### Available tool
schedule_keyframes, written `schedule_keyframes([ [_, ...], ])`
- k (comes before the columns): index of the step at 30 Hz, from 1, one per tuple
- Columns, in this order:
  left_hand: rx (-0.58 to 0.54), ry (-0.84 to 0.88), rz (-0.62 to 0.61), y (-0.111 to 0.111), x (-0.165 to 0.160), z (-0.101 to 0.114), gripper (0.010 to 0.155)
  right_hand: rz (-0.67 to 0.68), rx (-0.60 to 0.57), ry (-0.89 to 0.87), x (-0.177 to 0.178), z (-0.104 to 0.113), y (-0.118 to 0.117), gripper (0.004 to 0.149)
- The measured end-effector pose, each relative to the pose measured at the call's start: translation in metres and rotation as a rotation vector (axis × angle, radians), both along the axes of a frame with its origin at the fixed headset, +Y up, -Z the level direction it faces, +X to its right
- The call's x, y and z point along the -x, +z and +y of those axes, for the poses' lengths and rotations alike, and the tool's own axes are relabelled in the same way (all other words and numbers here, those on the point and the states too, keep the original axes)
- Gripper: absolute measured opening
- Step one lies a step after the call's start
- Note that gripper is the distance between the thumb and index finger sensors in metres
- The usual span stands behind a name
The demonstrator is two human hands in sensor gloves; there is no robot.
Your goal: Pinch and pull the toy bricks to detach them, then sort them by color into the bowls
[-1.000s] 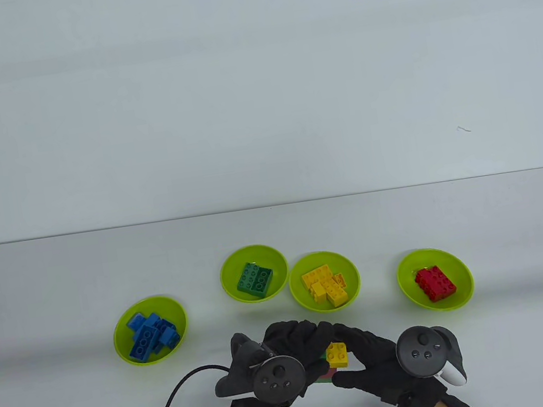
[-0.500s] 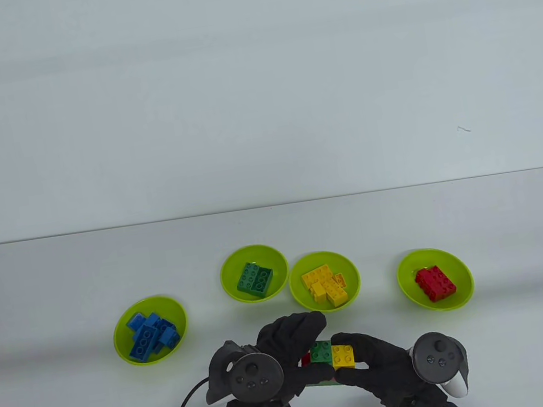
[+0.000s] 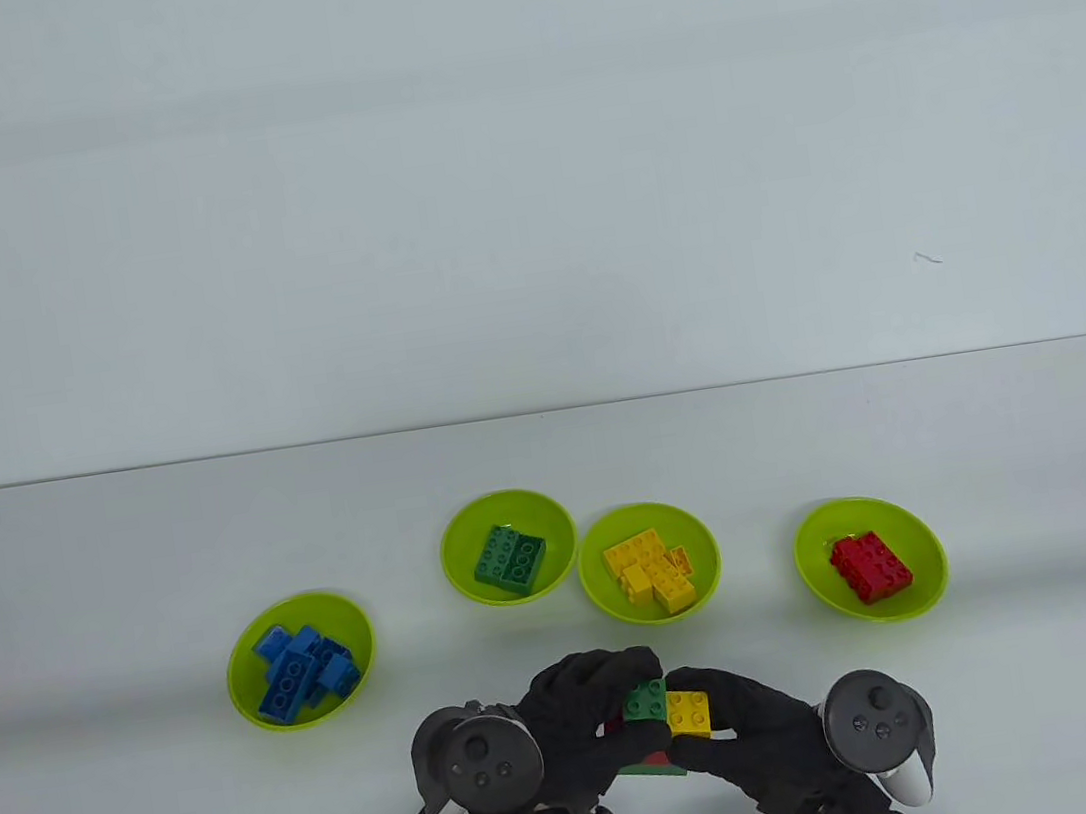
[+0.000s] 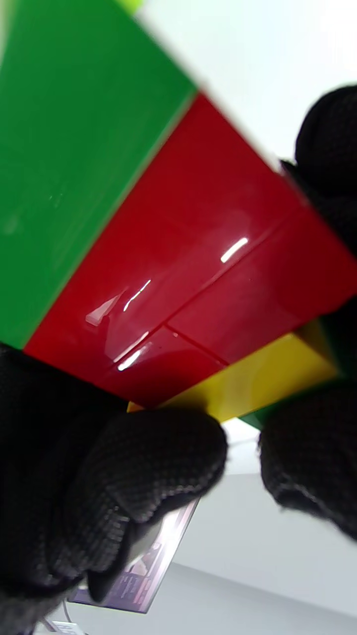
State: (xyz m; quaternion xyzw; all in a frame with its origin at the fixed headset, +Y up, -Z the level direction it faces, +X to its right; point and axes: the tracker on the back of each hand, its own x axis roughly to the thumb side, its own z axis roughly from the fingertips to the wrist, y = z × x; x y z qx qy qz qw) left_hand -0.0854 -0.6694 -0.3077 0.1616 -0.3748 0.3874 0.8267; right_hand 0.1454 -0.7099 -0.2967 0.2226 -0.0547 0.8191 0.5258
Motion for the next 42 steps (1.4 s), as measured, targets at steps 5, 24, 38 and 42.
schedule_keyframes([
  [5, 0.155, 0.014, -0.053, -0.004, 0.000, 0.001, 0.065, -0.007, -0.063, 0.050, -0.001, 0.004, 0.003, 0.061],
  [24, -0.010, -0.009, 0.070, -0.005, 0.006, 0.013, 0.065, -0.071, -0.038, 0.023, -0.003, 0.001, 0.002, 0.061],
  [38, 0.246, -0.238, 0.464, -0.121, 0.050, -0.021, 0.064, -0.153, -0.070, 0.037, -0.025, 0.009, -0.002, 0.061],
  [42, 0.311, -0.320, 0.546, -0.149, 0.051, -0.041, 0.064, -0.157, -0.074, 0.030, -0.028, 0.011, -0.002, 0.061],
])
